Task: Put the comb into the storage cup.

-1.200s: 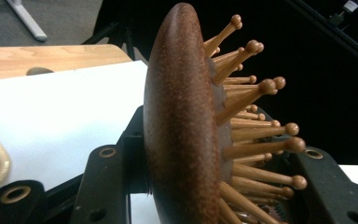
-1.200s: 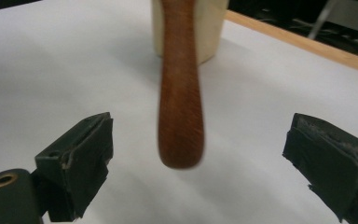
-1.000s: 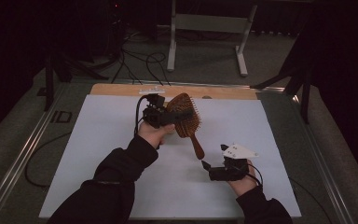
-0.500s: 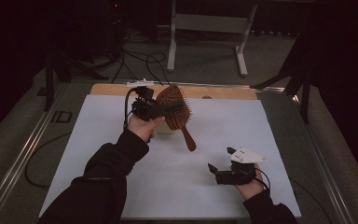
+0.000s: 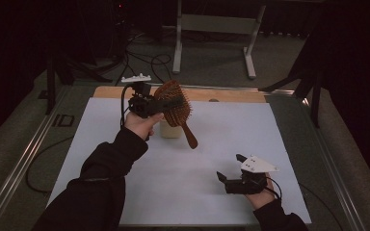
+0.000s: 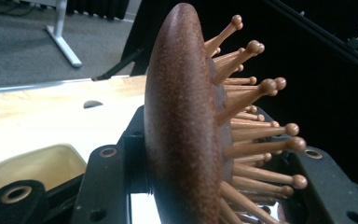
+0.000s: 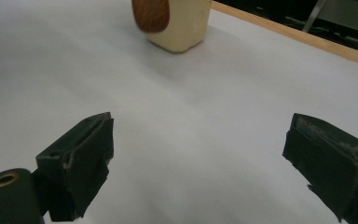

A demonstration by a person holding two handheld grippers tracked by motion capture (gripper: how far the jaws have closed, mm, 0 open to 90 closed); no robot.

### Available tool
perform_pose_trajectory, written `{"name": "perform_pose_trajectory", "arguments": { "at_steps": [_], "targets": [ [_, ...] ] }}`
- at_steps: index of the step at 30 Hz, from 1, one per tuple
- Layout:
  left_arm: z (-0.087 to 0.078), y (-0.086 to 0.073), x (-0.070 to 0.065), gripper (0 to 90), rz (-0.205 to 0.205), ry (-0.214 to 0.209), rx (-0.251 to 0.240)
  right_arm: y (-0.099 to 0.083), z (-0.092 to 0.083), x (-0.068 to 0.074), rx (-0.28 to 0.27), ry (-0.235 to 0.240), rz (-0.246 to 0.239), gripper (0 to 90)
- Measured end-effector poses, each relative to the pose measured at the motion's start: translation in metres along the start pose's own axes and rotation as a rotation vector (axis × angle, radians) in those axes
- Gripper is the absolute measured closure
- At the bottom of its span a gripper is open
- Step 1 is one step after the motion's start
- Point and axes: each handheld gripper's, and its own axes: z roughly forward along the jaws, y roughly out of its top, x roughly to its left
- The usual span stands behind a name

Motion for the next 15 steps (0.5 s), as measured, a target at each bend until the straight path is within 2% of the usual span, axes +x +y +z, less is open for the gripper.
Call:
{"name": "perform_pose_trajectory", "arguments": {
  "at_steps": [7, 12, 15],
  "targets": [
    [-0.009, 0.018, 0.003, 52.6, 0.019, 0.033, -0.03, 0.001, -0.001, 0.001, -0.005, 0.005, -0.009, 8.1],
    [-0.014, 0.027, 0.006, 52.6, 0.014, 0.042, -0.057, 0.001, -0.001, 0.001, -0.008, 0.004, -0.005, 8.1],
    [-0.017, 0.035, 0.01, 52.6, 0.019, 0.073, -0.069, 0.001, -0.002, 0.002, -0.011, 0.003, -0.012, 8.1]
  ]
}}
